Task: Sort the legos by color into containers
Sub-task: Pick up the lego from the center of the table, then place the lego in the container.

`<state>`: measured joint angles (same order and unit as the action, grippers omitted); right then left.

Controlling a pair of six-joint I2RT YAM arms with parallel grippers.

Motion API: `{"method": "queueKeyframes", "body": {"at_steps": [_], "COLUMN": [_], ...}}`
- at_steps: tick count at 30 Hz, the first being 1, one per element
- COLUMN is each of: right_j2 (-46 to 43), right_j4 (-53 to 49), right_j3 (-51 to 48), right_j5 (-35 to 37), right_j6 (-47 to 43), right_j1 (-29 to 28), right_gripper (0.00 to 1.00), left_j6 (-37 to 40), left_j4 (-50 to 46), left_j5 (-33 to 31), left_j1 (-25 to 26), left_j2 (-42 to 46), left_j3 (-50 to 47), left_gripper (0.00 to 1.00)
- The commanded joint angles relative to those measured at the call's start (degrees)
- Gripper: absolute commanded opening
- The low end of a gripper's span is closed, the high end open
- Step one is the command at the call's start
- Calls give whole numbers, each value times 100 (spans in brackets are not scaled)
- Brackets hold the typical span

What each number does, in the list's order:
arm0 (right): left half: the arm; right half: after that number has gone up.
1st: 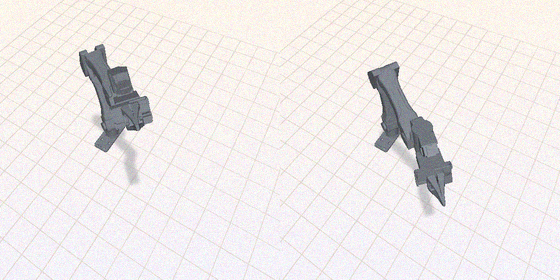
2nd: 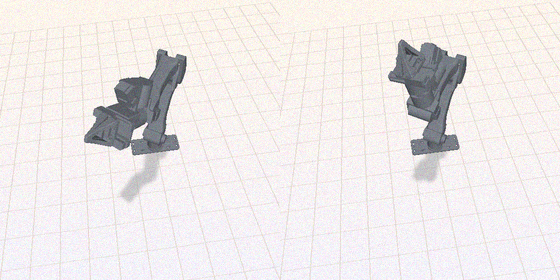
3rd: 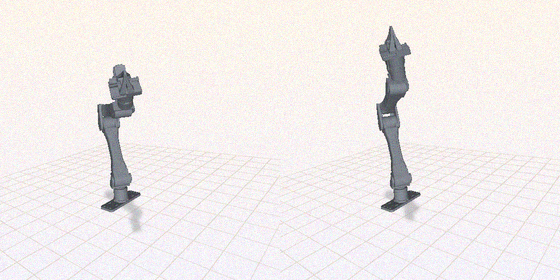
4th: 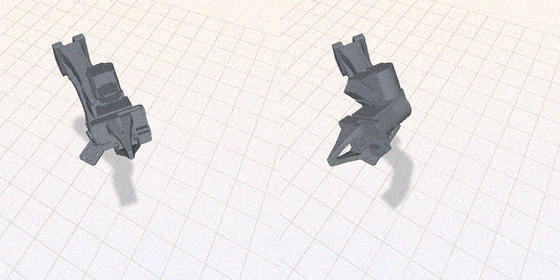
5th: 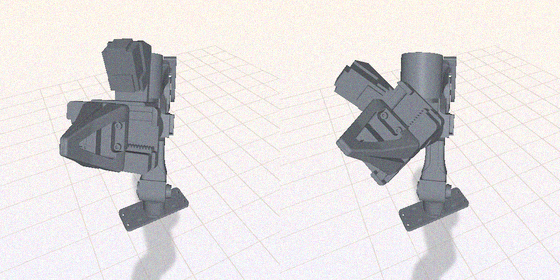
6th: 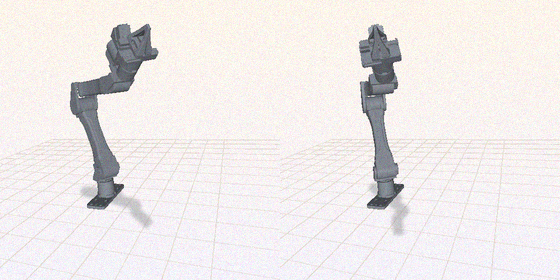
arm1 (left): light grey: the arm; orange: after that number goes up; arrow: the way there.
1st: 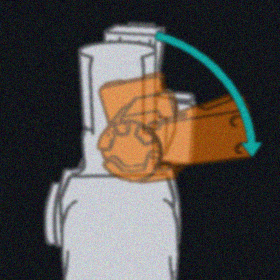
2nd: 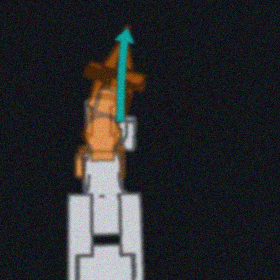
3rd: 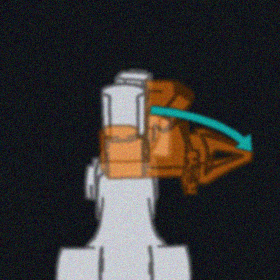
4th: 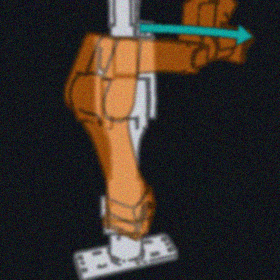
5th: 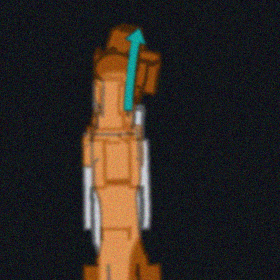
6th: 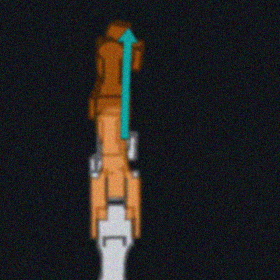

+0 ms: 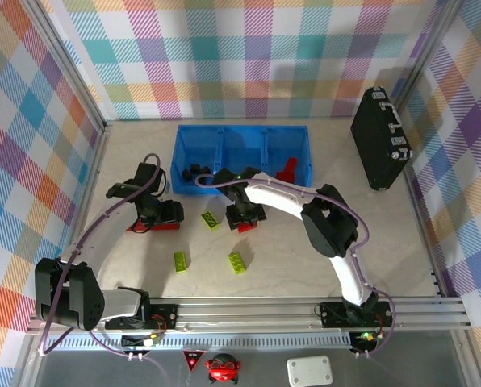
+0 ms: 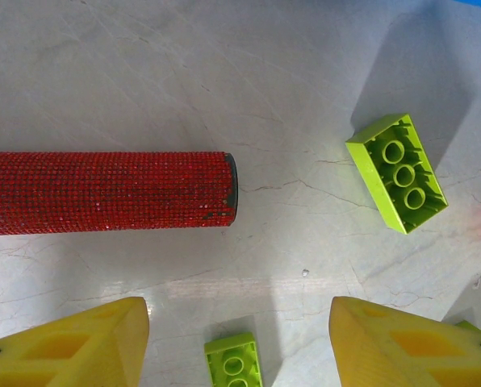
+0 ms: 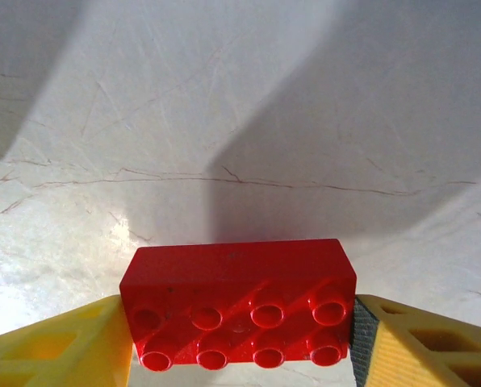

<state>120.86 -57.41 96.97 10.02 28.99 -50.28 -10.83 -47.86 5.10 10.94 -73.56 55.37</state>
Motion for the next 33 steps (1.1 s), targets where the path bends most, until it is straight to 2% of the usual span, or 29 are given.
{"method": "queueKeyframes", "body": {"at_steps": [1,10,20,28,33], "right_j2": [-450,-845,-1046,-1014,-827], "right_j4": [-278,-475,-540,-314,-62], "right_j3": [179,416,707,836,1043], "right_j5": [227,485,537,316,-222], "right_j6": [-140,-369,-603,-652,-582], "right_j1": [8,344,1091,1796,2256], "right_gripper": [67,67,67,65,65], "left_j6": [81,90,81,81,81], "left_j4": [-4,-18,-22,-22,-31], "left_j5": [87,51,-10,-37,-42], "left_j1": [-92,-92,-92,-92,-92], "left_j2": [26,41,53,52,44], "left_j3": [-44,-40,-53,-44,-48], "left_gripper": [61,61,61,61,61]}}
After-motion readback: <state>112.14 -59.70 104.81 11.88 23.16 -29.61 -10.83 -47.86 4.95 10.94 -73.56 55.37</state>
